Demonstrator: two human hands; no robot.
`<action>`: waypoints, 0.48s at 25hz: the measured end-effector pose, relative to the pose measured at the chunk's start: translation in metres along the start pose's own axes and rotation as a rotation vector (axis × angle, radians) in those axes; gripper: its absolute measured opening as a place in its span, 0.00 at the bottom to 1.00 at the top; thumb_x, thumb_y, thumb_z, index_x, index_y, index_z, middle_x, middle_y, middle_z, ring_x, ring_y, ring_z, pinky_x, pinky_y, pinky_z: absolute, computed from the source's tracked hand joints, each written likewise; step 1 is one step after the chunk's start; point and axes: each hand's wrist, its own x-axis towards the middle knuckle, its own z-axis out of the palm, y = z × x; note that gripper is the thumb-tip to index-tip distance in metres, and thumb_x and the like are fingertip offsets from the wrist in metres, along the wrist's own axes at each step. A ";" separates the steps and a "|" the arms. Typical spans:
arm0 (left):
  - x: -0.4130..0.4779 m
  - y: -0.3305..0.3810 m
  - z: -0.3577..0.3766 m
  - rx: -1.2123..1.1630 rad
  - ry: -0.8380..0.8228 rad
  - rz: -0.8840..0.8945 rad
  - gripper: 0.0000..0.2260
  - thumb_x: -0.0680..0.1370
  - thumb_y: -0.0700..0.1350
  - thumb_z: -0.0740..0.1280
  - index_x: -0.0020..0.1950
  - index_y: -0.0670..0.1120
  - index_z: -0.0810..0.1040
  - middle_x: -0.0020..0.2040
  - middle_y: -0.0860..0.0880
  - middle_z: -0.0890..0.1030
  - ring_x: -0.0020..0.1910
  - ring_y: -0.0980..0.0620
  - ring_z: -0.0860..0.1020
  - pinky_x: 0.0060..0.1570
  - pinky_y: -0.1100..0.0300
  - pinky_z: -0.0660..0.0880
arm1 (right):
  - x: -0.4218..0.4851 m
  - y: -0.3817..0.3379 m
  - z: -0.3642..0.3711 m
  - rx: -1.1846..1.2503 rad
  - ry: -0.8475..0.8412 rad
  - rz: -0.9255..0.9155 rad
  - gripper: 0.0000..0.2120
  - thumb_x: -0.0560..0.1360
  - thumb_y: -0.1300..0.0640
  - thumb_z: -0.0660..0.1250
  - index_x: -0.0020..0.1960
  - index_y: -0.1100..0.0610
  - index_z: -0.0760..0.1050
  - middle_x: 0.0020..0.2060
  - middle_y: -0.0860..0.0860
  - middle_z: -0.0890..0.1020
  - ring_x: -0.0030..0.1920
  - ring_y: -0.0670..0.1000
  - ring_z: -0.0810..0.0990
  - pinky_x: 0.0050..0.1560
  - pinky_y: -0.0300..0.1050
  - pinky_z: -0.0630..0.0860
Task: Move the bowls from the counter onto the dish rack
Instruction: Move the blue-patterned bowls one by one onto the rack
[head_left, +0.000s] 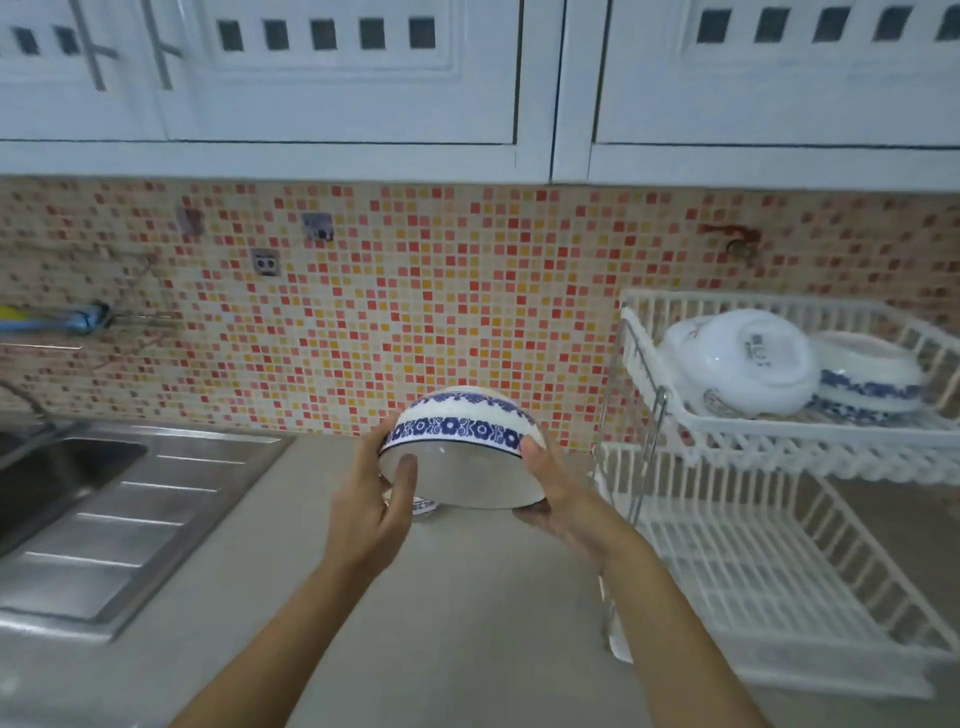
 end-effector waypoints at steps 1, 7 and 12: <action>0.001 0.015 -0.007 -0.085 -0.036 0.061 0.21 0.74 0.49 0.58 0.67 0.48 0.70 0.46 0.64 0.79 0.42 0.69 0.77 0.46 0.75 0.72 | -0.012 -0.013 0.001 -0.025 0.019 -0.089 0.24 0.57 0.30 0.65 0.53 0.25 0.66 0.59 0.35 0.76 0.62 0.43 0.76 0.67 0.51 0.71; 0.020 0.102 -0.011 -0.527 -0.227 0.185 0.20 0.67 0.50 0.60 0.59 0.51 0.71 0.64 0.51 0.76 0.62 0.60 0.75 0.63 0.64 0.72 | -0.078 -0.078 -0.019 -0.171 0.182 -0.597 0.45 0.53 0.27 0.73 0.66 0.36 0.62 0.57 0.33 0.77 0.59 0.40 0.79 0.55 0.39 0.77; 0.031 0.175 0.019 -0.386 -0.359 0.286 0.38 0.60 0.77 0.61 0.61 0.56 0.60 0.60 0.70 0.67 0.61 0.71 0.72 0.55 0.73 0.74 | -0.126 -0.118 -0.071 -0.421 0.362 -0.832 0.47 0.56 0.31 0.74 0.70 0.36 0.59 0.64 0.35 0.73 0.65 0.44 0.75 0.59 0.45 0.78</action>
